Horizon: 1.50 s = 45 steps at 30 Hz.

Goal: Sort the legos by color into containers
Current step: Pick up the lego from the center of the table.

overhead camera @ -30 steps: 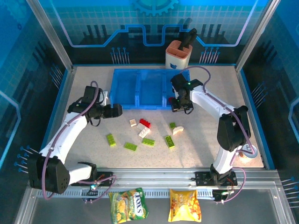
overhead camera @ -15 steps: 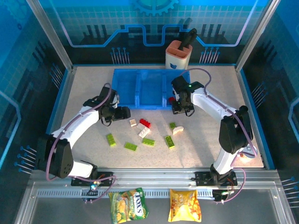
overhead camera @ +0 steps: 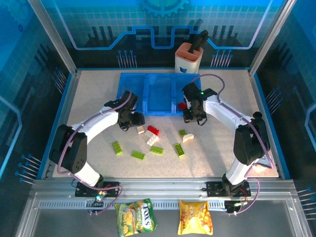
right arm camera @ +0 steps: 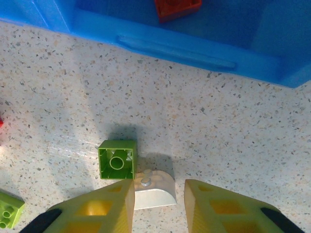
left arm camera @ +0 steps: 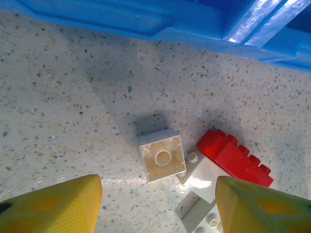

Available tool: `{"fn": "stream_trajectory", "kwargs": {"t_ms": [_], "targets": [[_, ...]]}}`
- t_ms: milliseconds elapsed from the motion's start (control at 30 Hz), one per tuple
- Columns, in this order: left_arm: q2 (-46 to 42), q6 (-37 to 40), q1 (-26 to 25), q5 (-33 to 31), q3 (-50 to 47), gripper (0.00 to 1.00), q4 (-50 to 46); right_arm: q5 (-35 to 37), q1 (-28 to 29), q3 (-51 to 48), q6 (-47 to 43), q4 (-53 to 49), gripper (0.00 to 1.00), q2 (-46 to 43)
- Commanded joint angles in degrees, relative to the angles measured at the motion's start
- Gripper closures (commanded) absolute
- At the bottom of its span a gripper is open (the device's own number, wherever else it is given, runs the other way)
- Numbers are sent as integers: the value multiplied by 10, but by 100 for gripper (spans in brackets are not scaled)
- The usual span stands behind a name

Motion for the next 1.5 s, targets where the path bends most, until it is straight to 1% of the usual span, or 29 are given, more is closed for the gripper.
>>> {"fn": "stream_trajectory", "kwargs": {"t_ms": [0,233,533,900,1133,1467], "targets": [[19,-31,-15,-25,23,39,0,10,4,-6,0,-7,66,-21],[56,-48,-27,-33,31,43,-2,10,2,-11,-2,-7,67,-29],[100,-50,-36,-34,32,45,4,8,-1,-24,0,-2,67,-39],[124,-49,-36,-26,20,52,21,4,-1,-30,3,5,67,-39],[119,-44,-36,-31,9,57,24,2,-1,-27,4,1,67,-44],[70,-23,-34,-41,-5,62,20,5,7,-29,10,-7,67,-61]]}}
